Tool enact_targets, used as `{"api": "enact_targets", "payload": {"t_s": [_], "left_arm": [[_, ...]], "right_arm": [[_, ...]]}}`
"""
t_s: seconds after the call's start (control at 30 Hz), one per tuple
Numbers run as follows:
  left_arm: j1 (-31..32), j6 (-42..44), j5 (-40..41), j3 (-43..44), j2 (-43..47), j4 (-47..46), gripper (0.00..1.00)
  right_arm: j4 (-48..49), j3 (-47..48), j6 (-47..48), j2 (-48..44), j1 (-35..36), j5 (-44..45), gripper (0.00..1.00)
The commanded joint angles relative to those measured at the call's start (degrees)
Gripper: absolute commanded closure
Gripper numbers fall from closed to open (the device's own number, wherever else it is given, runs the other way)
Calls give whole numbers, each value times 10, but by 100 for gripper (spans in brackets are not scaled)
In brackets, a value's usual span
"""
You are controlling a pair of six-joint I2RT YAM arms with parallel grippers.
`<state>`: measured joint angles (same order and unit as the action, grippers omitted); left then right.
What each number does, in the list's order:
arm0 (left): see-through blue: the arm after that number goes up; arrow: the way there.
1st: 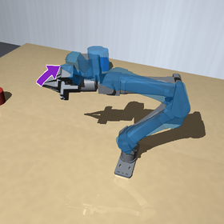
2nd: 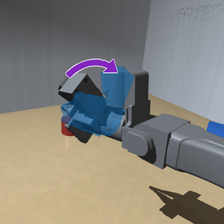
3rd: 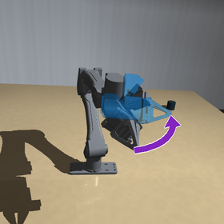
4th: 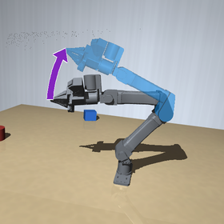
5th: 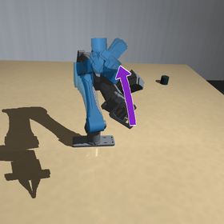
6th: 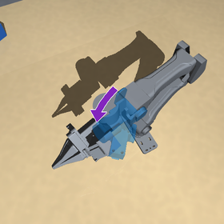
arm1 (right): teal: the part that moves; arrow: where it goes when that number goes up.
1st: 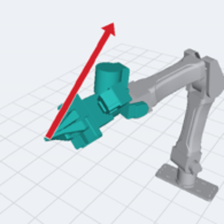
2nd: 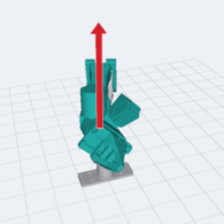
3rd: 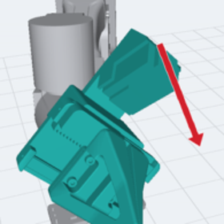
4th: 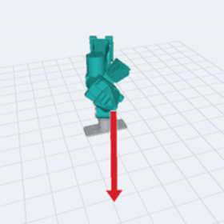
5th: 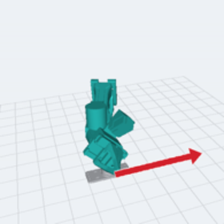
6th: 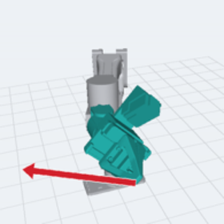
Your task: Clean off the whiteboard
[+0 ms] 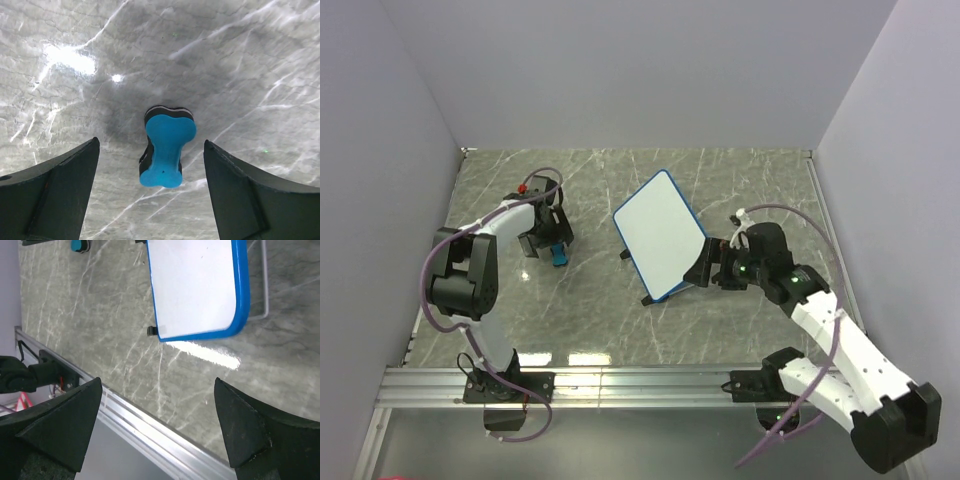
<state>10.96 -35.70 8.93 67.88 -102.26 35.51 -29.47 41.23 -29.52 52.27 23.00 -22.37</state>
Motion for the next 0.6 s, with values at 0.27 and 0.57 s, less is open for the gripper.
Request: {"api": "enact_targets", "payload": {"t_s": [0.27,0.57], "left_arm": [[38,-20,4,66,90,85,7],[167,-69,-26,-20,297,59,1]], "right_arm": [[-144,158,53,-96,3,55,0],[-162,202,65,-132,3,88,0]]}}
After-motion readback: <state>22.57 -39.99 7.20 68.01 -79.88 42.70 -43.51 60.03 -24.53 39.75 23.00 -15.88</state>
